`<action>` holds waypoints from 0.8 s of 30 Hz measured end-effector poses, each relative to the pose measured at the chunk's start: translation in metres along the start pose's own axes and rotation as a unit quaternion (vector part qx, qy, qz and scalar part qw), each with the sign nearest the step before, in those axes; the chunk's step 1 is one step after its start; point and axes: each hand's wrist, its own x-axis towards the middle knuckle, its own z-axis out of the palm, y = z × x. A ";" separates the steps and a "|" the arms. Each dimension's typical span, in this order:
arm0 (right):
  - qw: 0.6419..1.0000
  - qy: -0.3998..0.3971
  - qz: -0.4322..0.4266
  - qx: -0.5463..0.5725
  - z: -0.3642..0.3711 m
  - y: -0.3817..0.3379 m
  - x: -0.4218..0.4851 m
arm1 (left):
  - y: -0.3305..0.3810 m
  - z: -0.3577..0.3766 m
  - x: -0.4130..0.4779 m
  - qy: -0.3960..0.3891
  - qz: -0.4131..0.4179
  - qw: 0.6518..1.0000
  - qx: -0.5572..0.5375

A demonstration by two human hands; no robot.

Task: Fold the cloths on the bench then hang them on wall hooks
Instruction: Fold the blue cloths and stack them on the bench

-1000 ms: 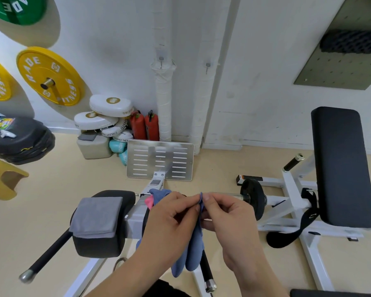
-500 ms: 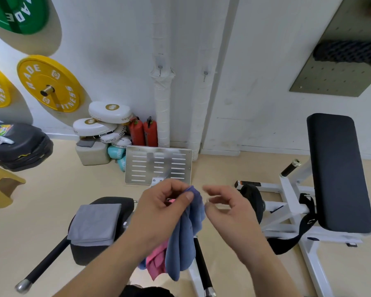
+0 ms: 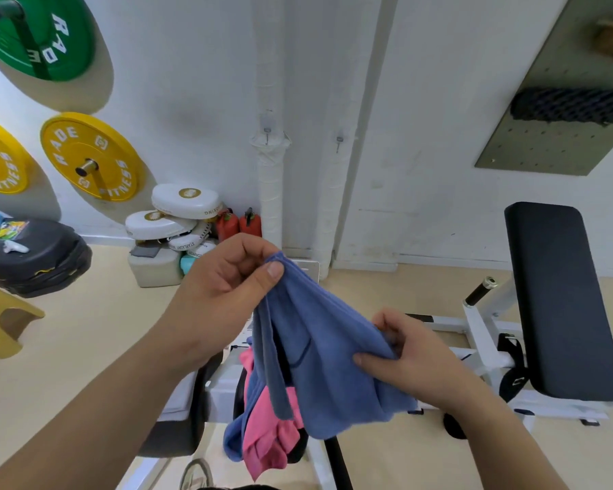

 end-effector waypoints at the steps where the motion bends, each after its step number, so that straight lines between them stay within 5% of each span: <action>1: 1.000 0.011 -0.002 0.014 0.000 0.001 -0.002 | -0.003 0.001 -0.001 0.017 -0.003 1.000 0.001; 10: 0.952 0.229 -0.197 0.044 0.053 0.004 -0.006 | -0.026 0.026 -0.004 0.028 -0.039 0.999 -0.013; 12: 0.957 0.209 -0.193 0.051 0.058 0.007 -0.008 | -0.034 0.027 0.000 0.058 -0.050 0.997 -0.004; 15: 0.984 0.078 -0.152 0.053 0.060 0.010 -0.014 | -0.045 0.022 0.009 0.100 -0.062 0.993 0.030; 17: 0.987 0.028 -0.154 -0.025 0.056 0.018 -0.013 | -0.051 0.019 0.014 0.101 -0.067 0.991 0.056; 21: 0.942 -0.022 -0.173 -0.287 0.037 0.042 -0.001 | -0.064 0.007 0.020 0.126 -0.084 0.986 0.076; 24: 0.915 -0.044 -0.218 -0.336 0.032 0.047 -0.003 | -0.074 0.001 0.020 0.112 -0.098 0.984 0.102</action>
